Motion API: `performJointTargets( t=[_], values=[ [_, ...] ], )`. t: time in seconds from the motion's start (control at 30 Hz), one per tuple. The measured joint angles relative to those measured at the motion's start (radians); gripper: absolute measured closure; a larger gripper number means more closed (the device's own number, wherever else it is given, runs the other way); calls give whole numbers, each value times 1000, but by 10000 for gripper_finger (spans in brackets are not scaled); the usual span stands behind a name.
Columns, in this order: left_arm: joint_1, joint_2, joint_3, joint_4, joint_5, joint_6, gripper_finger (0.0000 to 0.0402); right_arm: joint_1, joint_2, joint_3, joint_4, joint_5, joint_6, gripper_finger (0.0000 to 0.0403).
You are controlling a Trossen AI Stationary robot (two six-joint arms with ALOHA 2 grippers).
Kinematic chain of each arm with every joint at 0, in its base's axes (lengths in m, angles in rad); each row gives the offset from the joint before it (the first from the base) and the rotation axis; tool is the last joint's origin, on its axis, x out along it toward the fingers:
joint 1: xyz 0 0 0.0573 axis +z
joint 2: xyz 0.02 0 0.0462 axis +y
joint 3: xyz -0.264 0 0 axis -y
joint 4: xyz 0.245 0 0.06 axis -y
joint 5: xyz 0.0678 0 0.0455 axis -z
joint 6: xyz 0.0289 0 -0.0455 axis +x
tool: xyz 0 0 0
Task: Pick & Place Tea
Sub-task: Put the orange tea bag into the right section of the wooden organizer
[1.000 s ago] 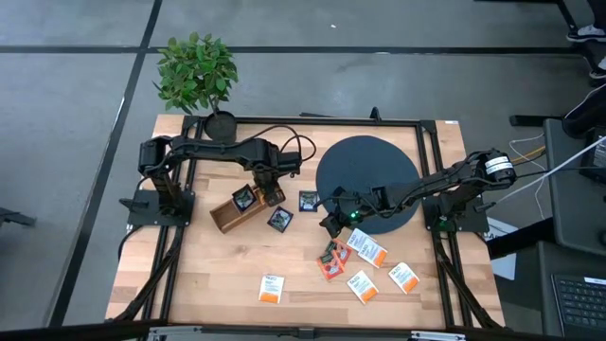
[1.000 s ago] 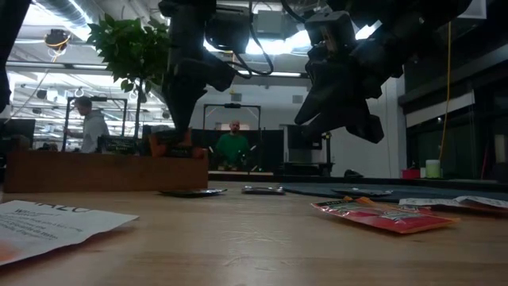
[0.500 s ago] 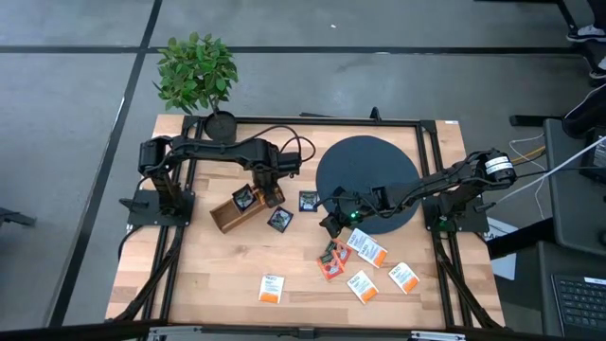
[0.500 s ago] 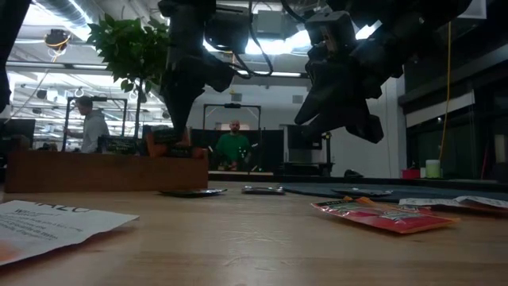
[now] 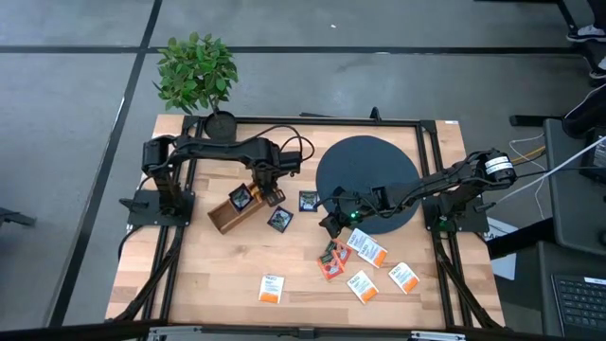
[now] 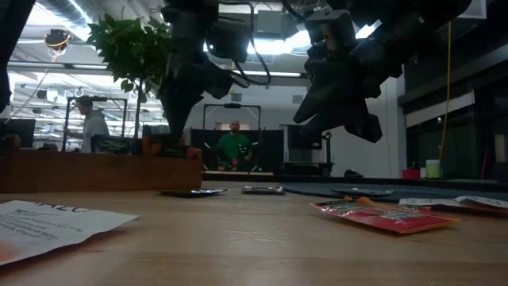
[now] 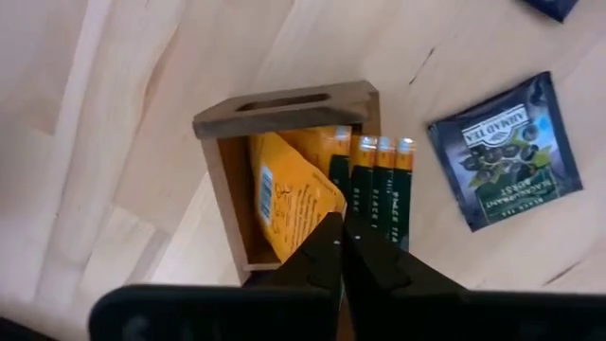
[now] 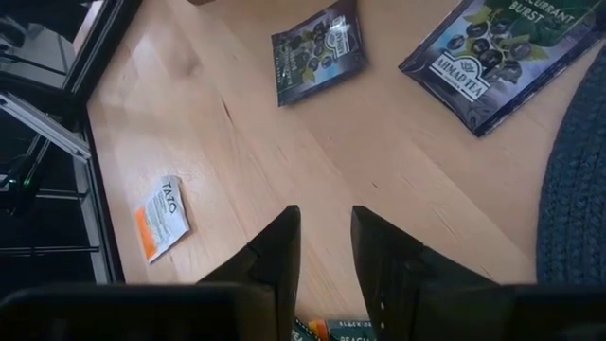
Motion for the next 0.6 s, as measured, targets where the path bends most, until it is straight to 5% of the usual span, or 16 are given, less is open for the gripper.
performJointTargets(
  t=[0.3, 0.6],
  values=[
    [1, 17, -1, 1, -30, 0, 390, 0, 0, 0, 11, 0, 0, 304],
    [-2, 16, -1, 1, -53, 20, 337, 0, 0, 0, 16, 0, -4, 304]
  ],
)
